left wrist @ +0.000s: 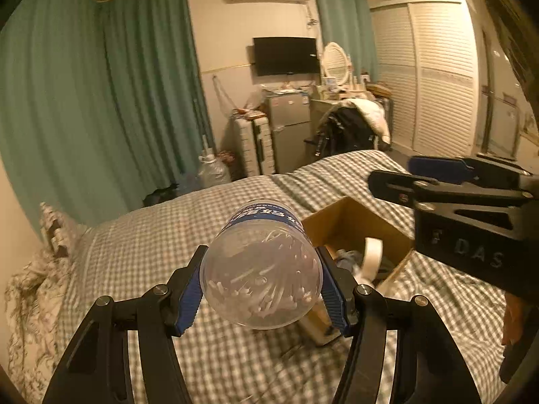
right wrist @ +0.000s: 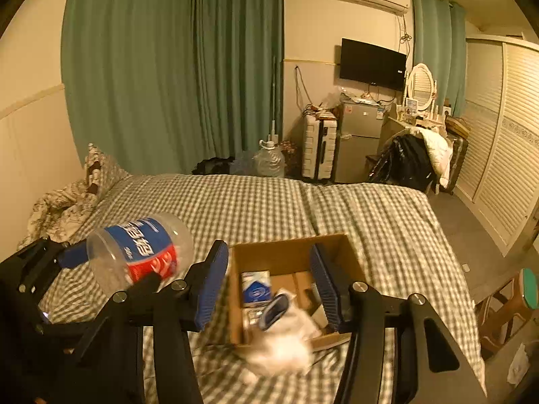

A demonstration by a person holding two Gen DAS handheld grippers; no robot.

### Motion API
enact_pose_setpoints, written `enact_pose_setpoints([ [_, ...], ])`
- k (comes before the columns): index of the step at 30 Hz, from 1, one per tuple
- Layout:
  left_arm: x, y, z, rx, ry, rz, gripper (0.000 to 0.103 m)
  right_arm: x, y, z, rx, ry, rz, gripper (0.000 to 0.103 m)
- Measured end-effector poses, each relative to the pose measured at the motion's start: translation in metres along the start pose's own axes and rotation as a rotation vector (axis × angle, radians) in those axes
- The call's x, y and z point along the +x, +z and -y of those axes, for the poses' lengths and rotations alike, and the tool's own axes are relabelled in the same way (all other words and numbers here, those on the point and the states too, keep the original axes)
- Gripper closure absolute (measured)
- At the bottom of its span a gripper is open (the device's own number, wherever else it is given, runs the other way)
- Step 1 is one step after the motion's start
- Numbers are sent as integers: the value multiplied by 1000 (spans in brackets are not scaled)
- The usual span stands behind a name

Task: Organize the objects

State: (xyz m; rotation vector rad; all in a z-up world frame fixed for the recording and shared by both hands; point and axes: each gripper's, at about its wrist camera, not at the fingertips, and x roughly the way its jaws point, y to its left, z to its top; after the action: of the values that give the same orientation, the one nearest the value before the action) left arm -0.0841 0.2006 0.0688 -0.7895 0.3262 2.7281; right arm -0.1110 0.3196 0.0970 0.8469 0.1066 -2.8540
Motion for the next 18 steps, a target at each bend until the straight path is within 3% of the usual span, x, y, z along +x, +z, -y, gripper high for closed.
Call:
enact_pose_setpoints([
  [3, 23, 1, 13, 8, -13, -27, 40, 16, 0, 15, -14, -15, -25, 62],
  [13, 111, -8, 39, -5, -96, -137, 40, 71, -35, 76, 60, -25, -114, 62],
  [18, 133, -17, 47, -5, -115, -186, 38, 86, -51, 96, 91, -28, -146, 58],
])
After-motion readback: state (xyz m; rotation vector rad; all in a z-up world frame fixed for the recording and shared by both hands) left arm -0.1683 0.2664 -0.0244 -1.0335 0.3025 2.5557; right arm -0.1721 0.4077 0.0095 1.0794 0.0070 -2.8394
